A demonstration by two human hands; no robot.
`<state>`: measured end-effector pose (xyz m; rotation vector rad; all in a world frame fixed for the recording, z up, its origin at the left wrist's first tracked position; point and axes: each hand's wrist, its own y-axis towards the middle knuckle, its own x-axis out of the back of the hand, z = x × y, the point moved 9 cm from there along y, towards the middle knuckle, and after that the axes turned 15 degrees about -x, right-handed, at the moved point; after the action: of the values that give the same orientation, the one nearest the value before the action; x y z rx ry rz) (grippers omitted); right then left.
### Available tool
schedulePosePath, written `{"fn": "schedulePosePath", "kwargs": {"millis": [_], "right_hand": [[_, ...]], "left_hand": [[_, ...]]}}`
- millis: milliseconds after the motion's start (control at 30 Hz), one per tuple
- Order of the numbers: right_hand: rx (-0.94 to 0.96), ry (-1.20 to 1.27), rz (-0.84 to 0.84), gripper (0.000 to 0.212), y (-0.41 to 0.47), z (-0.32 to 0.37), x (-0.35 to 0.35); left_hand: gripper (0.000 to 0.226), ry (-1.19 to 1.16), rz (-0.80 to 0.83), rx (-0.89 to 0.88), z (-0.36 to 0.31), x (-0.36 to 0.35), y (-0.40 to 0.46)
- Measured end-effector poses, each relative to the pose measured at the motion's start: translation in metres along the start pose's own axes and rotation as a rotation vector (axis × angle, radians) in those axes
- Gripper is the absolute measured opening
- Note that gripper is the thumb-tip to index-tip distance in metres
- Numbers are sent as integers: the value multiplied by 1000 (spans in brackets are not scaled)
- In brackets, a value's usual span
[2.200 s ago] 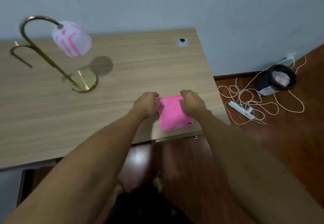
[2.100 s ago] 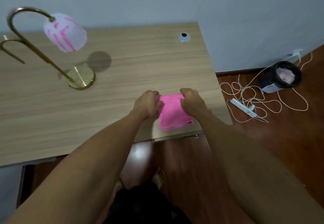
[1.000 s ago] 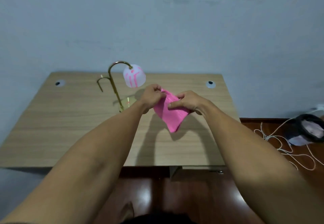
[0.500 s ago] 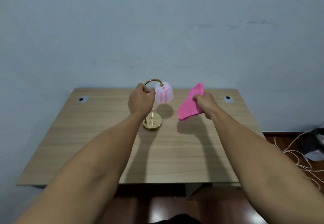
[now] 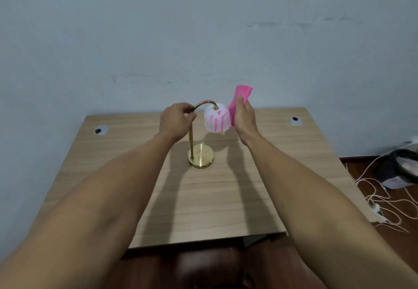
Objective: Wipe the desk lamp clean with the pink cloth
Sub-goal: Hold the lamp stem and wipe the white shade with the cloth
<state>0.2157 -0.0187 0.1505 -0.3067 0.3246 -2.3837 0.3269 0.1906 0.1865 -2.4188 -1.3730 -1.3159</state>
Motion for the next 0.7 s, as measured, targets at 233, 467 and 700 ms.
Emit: {"fn": "schedulePosePath", "kwargs": {"millis": [233, 467, 700], "right_hand": [[23, -162, 8, 47, -2, -12, -52], [-67, 27, -8, 47, 21, -26, -50], [-24, 3, -49, 44, 11, -37, -44]], "left_hand": [[21, 124, 32, -161, -1, -6, 6], [20, 176, 23, -217, -7, -6, 8], [21, 190, 11, -219, -9, -5, 6]]}}
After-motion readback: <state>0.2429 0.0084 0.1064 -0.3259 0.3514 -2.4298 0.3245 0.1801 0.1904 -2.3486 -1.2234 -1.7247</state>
